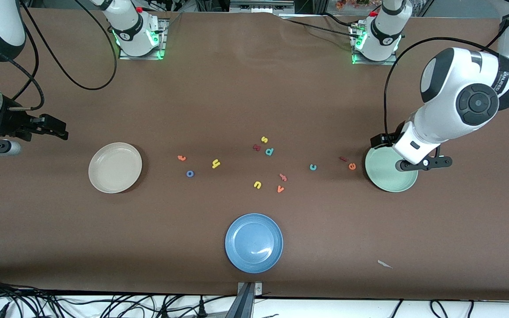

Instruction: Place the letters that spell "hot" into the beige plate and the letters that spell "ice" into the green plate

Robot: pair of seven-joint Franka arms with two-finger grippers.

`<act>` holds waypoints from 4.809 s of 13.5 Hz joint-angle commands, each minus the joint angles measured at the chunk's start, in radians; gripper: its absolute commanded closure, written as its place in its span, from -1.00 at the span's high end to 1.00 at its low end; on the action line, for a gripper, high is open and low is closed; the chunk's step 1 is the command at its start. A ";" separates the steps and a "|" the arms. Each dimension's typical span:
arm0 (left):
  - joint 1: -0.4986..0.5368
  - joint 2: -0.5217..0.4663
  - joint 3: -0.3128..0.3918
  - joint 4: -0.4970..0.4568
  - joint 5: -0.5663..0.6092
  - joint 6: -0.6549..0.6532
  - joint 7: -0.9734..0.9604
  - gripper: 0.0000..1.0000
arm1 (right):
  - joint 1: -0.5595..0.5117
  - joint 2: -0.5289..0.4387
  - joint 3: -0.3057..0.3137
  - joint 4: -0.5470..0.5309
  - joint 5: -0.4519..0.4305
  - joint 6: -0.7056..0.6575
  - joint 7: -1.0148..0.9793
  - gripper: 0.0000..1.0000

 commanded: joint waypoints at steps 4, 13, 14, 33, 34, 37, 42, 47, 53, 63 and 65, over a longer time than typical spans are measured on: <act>0.018 -0.020 0.005 0.005 -0.071 -0.050 0.168 1.00 | -0.001 -0.001 -0.003 0.021 0.017 -0.031 -0.019 1.00; 0.108 -0.142 0.002 0.019 0.117 -0.100 0.301 1.00 | -0.001 -0.003 -0.006 0.020 0.015 -0.069 -0.035 1.00; 0.110 -0.142 0.002 0.020 0.118 -0.103 0.302 1.00 | -0.001 -0.003 -0.012 0.020 0.017 -0.069 -0.038 1.00; 0.176 -0.129 0.006 0.028 -0.017 -0.114 0.308 1.00 | -0.001 -0.004 -0.013 0.018 0.020 -0.071 -0.041 1.00; 0.176 -0.128 0.006 0.026 -0.013 -0.113 0.308 1.00 | 0.001 -0.004 -0.012 0.018 0.020 -0.068 -0.041 1.00; 0.174 -0.128 0.005 0.022 -0.011 -0.105 0.307 1.00 | -0.001 0.002 -0.012 0.018 0.020 -0.065 -0.042 1.00; 0.171 -0.126 0.005 0.020 -0.011 -0.099 0.307 1.00 | 0.001 0.003 -0.009 0.016 0.018 -0.074 -0.042 1.00; 0.165 -0.126 0.003 0.020 -0.011 -0.096 0.293 1.00 | 0.007 0.006 -0.006 0.015 0.018 -0.068 -0.042 1.00; 0.164 -0.126 -0.004 0.019 -0.011 -0.099 0.271 1.00 | 0.006 0.006 -0.007 0.015 0.018 -0.071 -0.042 1.00; 0.162 -0.119 -0.006 0.020 -0.011 -0.096 0.270 1.00 | 0.006 0.005 -0.010 0.016 0.018 -0.072 -0.044 1.00; 0.162 -0.117 -0.007 0.019 -0.011 -0.096 0.268 1.00 | 0.006 0.005 -0.009 0.016 0.018 -0.072 -0.042 1.00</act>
